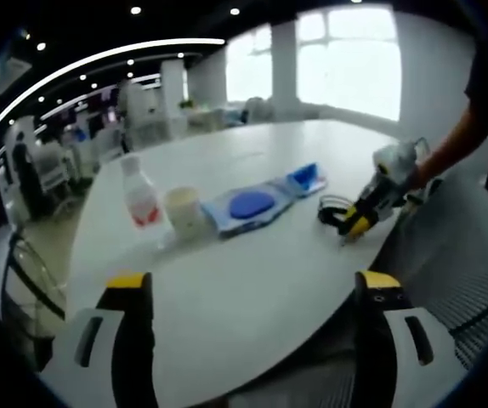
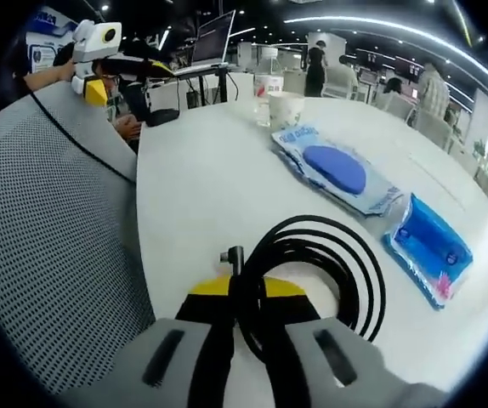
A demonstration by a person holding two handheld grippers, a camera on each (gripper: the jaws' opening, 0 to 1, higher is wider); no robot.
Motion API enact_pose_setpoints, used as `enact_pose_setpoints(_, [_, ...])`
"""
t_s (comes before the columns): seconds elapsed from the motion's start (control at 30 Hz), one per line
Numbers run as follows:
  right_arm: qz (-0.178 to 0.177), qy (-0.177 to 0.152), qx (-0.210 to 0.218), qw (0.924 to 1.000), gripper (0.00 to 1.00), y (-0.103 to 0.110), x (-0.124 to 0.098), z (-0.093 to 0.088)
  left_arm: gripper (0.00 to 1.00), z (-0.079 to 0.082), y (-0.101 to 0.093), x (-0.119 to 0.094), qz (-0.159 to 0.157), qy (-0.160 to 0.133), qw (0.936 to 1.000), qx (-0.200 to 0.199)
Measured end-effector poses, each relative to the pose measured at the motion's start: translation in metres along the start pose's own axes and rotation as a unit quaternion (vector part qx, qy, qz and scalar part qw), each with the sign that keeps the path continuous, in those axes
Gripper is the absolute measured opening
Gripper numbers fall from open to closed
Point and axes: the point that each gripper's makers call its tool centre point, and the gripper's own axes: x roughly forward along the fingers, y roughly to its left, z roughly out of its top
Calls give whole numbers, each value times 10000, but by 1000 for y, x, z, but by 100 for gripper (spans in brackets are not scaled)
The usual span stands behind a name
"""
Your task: Arrange the tabletop items into an orderly group along one side of the table until the central work area is clear of visible clutter.
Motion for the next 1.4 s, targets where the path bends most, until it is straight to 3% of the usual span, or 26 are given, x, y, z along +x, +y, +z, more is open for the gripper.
enact_pose_setpoints(0.1, [-33, 28, -207, 9998, 9, 2, -3, 1, 96, 0, -1, 0, -19, 6, 10000, 16])
enact_pose_setpoints(0.87, [-284, -191, -569, 9978, 8, -12, -28, 26, 96, 0, -2, 0, -17, -16, 10000, 33])
enact_pose_setpoints(1.4, [-389, -112, -692, 9968, 9, -35, -12, 28, 97, 1, 0, 0, 14, -19, 10000, 44])
